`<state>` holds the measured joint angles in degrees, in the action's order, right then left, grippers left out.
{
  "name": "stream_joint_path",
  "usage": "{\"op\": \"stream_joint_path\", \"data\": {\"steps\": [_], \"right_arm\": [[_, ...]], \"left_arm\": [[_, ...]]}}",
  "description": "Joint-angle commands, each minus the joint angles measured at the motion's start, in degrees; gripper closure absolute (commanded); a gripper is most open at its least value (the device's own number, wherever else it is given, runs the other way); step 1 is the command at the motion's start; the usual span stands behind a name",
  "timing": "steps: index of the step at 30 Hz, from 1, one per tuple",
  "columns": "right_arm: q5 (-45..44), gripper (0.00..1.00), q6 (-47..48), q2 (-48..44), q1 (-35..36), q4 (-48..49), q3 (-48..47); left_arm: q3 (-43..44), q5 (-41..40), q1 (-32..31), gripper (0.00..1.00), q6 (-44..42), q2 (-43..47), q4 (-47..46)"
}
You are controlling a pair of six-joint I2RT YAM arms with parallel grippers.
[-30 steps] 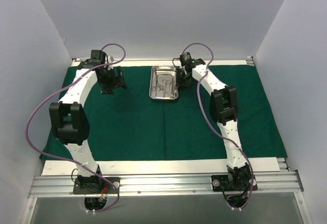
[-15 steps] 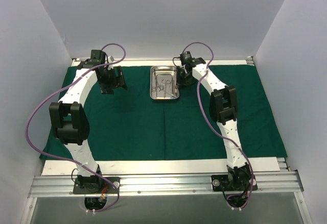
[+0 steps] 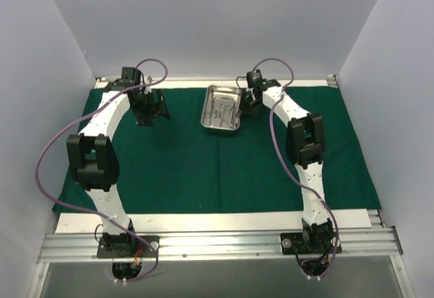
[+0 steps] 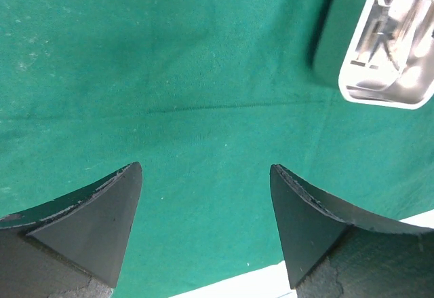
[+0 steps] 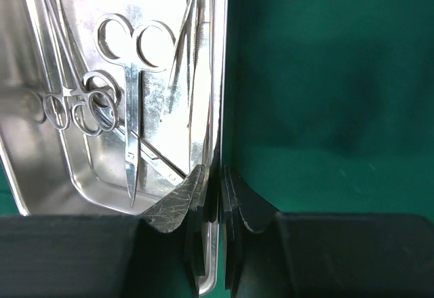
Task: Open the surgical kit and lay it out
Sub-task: Pick up the container from the surgical kit.
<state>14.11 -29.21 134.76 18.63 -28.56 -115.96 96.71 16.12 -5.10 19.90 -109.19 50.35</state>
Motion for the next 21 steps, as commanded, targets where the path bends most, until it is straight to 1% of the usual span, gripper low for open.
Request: {"op": "stream_joint_path", "data": {"steps": [1,6,11,13,20,21], "right_arm": [[1.71,1.0,-3.48,-10.47,-1.23,6.22,3.01],[-0.66,1.0,-4.01,-16.09,-3.07,5.44,8.11],[-3.56,1.0,-3.48,-24.09,-5.62,6.23,19.18],[-4.78,1.0,-2.79,-28.22,-7.64,6.14,24.08],[-8.31,1.0,0.82,-40.09,-15.46,3.69,34.91],[-8.22,1.0,1.08,-42.54,-16.6,3.6,37.8]], "left_arm": [[2.87,1.46,0.27,0.15,-0.3,-0.68,-1.04],[2.61,1.81,0.27,0.15,-0.3,-0.85,-1.04],[1.29,2.34,0.18,0.15,0.31,-0.33,-1.66],[0.24,2.6,0.27,0.16,0.58,-0.06,-2.18],[-1.78,3.74,0.18,0.16,1.63,-0.15,-3.24],[-1.78,3.92,0.09,0.16,1.63,-0.15,-3.41]]}}
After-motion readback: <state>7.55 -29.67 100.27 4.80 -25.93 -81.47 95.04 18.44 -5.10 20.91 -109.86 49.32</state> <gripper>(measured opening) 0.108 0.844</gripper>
